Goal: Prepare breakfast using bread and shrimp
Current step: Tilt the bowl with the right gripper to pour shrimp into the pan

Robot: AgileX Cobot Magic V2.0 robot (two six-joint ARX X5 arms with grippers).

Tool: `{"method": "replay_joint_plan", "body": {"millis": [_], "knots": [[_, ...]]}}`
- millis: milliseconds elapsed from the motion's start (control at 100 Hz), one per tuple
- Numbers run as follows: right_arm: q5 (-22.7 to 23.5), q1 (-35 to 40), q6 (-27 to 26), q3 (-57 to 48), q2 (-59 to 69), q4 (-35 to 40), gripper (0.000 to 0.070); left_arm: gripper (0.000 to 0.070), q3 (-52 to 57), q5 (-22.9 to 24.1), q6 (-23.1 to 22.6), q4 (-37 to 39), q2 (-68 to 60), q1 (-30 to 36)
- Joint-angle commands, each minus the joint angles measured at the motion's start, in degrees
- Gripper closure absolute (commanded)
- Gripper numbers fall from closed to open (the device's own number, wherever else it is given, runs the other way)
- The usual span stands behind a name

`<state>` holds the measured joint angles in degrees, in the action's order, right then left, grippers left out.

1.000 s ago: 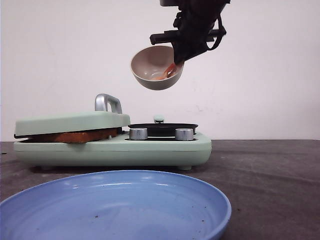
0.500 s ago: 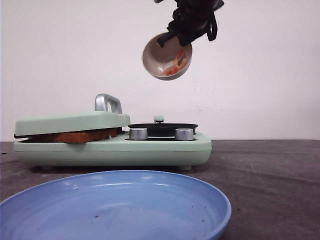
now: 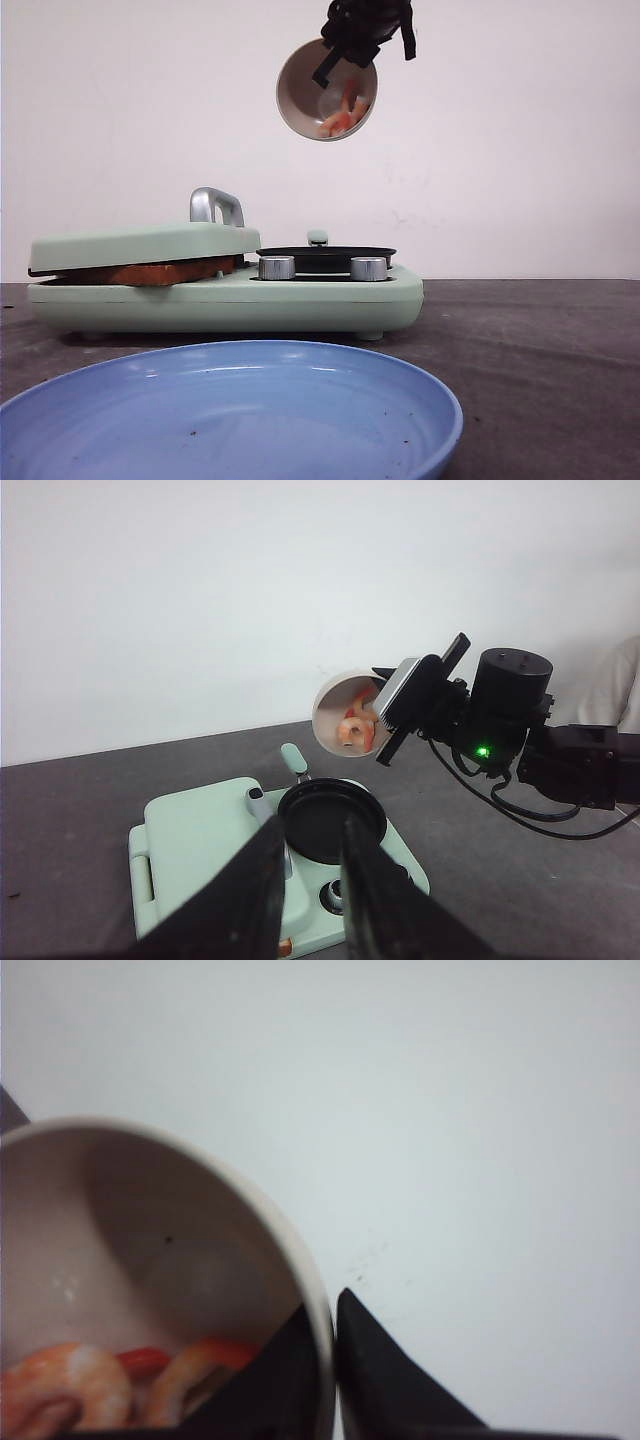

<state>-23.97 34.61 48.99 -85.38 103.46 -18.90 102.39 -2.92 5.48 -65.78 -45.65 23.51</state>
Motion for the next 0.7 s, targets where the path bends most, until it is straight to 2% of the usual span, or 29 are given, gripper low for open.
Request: {"method": "replay_joint_plan", "body": {"millis": [0, 690], "knots": [[-0.1, 0.9, 3.9, -1.6, 2.2, -2.2, 0.0700, 0.0685, 1.2, -0.1, -0.3, 0.6, -0.5, 0.2], [0.6, 2.3, 20.1, -1.6, 2.9, -12.5, 0.0700, 0.0685, 1.2, -0.8, -0.3, -0.7, -0.5, 0.3]]}}
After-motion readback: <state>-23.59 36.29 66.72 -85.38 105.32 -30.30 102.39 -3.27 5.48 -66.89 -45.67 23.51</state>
